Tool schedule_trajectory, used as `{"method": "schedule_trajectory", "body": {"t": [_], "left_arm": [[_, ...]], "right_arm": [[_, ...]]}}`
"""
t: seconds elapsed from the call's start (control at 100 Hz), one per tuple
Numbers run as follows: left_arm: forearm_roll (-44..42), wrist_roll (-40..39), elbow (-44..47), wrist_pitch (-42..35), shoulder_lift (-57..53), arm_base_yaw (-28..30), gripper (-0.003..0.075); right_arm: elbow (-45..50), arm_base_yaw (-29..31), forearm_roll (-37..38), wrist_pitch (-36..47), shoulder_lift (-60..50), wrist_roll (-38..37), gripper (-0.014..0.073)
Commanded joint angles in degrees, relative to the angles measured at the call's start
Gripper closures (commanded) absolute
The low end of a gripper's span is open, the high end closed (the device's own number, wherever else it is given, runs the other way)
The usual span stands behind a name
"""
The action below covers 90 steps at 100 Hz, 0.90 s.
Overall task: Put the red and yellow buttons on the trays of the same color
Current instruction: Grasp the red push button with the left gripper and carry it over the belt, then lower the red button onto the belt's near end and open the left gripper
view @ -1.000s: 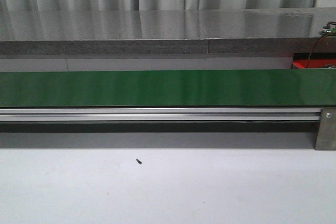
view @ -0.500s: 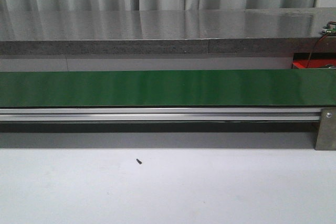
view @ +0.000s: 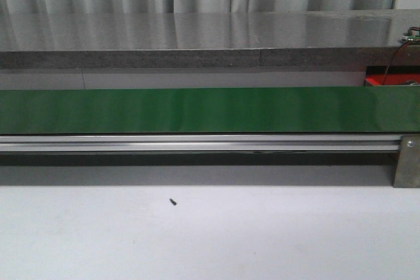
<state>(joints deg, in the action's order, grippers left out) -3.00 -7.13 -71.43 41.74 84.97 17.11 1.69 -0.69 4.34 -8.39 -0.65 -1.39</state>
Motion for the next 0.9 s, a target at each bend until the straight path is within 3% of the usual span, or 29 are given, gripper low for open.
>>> {"method": "schedule_trajectory", "body": {"t": [0.0, 0.42, 0.65, 0.79, 0.89], "left_arm": [[0.4, 0.7, -3.2, -2.1, -0.5, -2.2, 0.0739], [3.0, 2.3, -5.1, -1.2, 8.7, -6.1, 0.0738], [9.7, 8.6, -5.3, -0.6, 11.6, -6.1, 0.0720], [11.8, 11.1, -5.3, -0.2, 11.9, -6.1, 0.0544], [11.8, 11.5, -5.4, -0.1, 11.9, -6.1, 0.0305]], "right_arm": [[-1.1, 0.4, 0.0, 4.9, -1.0, 0.2, 0.0690], [-1.1, 0.4, 0.0, 4.9, -1.0, 0.2, 0.0690], [-1.1, 0.4, 0.0, 4.9, -1.0, 0.2, 0.0690], [-1.1, 0.4, 0.0, 4.9, -1.0, 0.2, 0.0690], [-1.1, 0.4, 0.0, 4.9, -1.0, 0.2, 0.0690]]}}
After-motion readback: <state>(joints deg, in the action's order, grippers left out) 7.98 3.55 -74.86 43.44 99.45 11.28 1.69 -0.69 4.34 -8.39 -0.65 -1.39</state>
